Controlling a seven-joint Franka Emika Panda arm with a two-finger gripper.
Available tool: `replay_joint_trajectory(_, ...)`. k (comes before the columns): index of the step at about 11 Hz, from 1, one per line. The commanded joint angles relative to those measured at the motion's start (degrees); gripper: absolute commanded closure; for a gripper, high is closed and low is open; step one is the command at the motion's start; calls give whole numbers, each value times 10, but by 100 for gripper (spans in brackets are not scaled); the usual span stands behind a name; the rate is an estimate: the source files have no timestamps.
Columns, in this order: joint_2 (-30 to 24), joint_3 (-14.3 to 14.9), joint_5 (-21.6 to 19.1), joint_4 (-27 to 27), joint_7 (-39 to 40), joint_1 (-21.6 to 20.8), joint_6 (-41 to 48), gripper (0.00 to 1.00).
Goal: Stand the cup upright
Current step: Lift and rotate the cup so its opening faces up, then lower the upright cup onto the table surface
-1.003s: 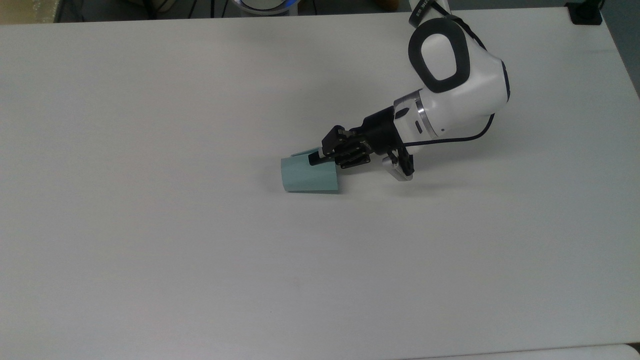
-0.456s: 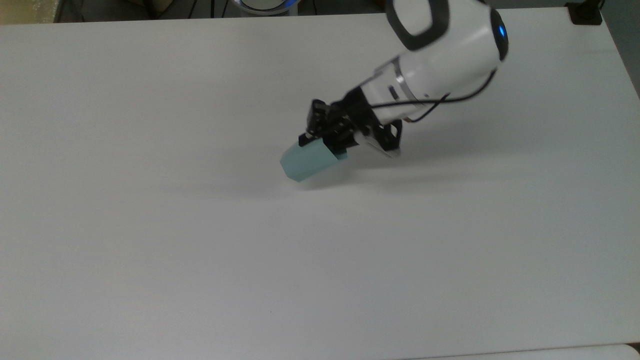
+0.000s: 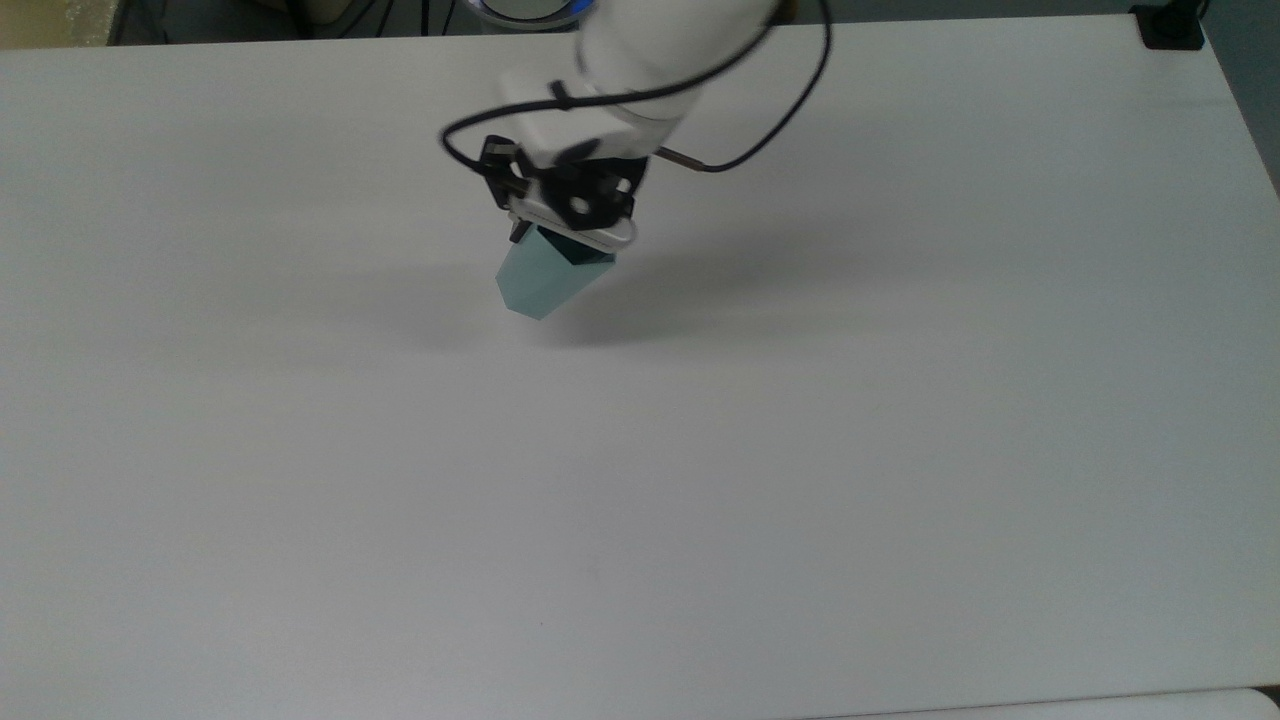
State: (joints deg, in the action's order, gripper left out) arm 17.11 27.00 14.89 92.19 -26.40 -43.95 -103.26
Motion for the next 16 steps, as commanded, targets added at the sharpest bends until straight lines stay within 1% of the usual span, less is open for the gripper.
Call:
replay_joint_trajectory(1, -87, -10, -78, 153, 20, 43, -146, 100)
replay_joint_trajectory(2, -99, -11, -121, 182, 54, 62, -168, 100)
replay_joint_trajectory(3, -104, -10, -176, 194, 86, 75, -183, 100)
replay_joint_trajectory(4, -104, -10, -201, 199, 95, 88, -184, 100)
replay_joint_trajectory(7, -95, -11, -224, 222, 103, 98, -228, 100)
replay_joint_trajectory(12, -78, -12, -224, 234, 108, 105, -234, 100)
replay_joint_trajectory(13, -77, -12, -231, 232, 108, 110, -231, 100)
replay_joint_trajectory(14, -75, -12, -235, 232, 105, 112, -226, 54)
replay_joint_trajectory(15, -74, -12, -235, 232, 108, 113, -224, 14)
replay_joint_trajectory(16, -71, -13, -234, 232, 116, 113, -224, 0)
